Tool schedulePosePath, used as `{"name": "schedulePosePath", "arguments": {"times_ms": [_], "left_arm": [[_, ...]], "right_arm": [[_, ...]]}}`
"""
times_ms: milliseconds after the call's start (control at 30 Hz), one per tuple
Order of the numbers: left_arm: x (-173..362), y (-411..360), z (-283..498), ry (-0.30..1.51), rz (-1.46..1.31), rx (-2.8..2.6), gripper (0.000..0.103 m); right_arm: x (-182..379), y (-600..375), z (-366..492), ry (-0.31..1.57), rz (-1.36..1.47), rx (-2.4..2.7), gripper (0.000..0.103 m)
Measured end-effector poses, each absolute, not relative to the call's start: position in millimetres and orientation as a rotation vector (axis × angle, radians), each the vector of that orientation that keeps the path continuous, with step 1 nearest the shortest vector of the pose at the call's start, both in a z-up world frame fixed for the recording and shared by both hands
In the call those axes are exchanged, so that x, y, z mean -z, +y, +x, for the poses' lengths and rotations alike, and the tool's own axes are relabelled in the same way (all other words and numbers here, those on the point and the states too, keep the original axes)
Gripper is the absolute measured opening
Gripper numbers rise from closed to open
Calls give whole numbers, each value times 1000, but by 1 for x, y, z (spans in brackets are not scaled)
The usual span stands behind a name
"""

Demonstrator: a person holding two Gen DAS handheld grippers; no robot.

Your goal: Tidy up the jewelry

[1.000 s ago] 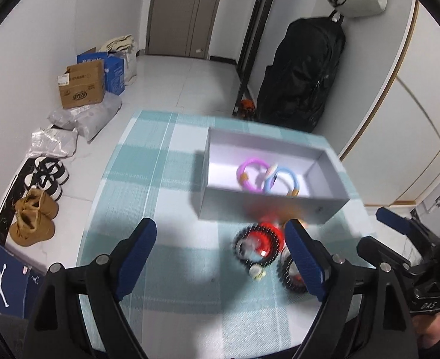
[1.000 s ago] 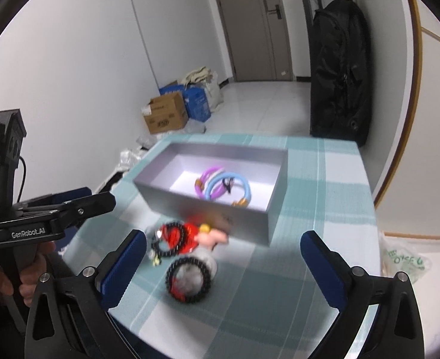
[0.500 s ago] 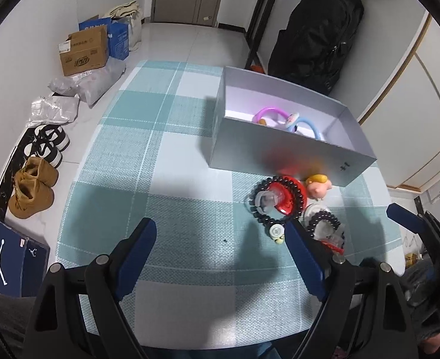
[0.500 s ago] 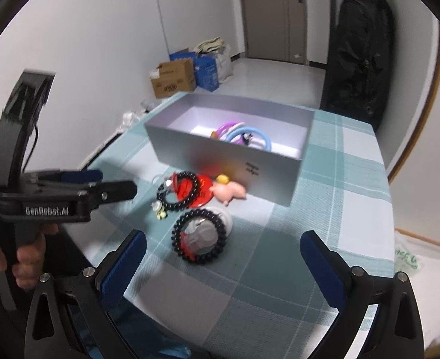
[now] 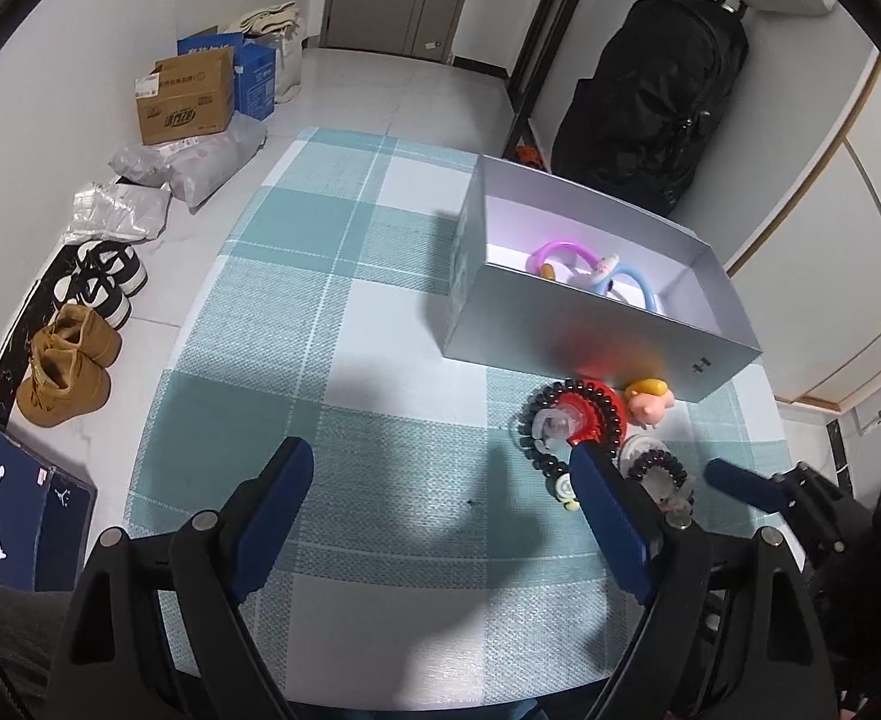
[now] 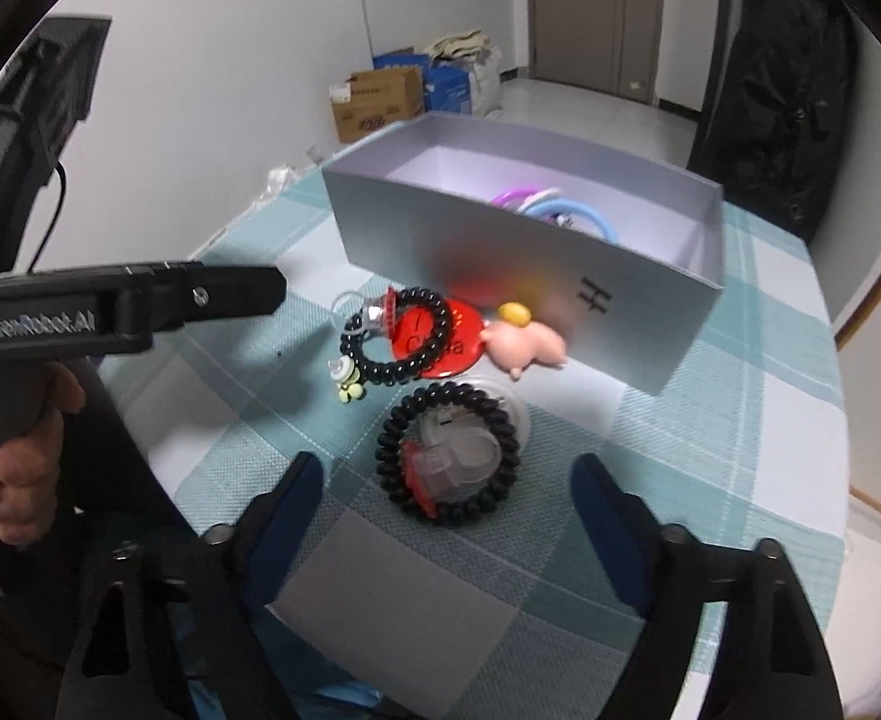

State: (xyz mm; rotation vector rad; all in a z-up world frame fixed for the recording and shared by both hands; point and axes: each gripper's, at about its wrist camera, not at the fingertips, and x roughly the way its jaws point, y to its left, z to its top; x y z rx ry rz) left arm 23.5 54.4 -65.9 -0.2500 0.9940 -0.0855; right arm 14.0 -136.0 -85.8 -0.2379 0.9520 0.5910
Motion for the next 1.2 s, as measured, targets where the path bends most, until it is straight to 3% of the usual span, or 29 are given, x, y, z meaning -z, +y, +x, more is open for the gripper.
{"name": "schedulePosePath", "arguments": {"times_ms": [433,1200], "left_arm": [[70,55,25,1016,-245,84,84],[71,33,31,1009,-187,161,84]], "right_arm": [[87,-132,19,940,-264,-569,47],[61,-171,32,903,23,-630,46]]}}
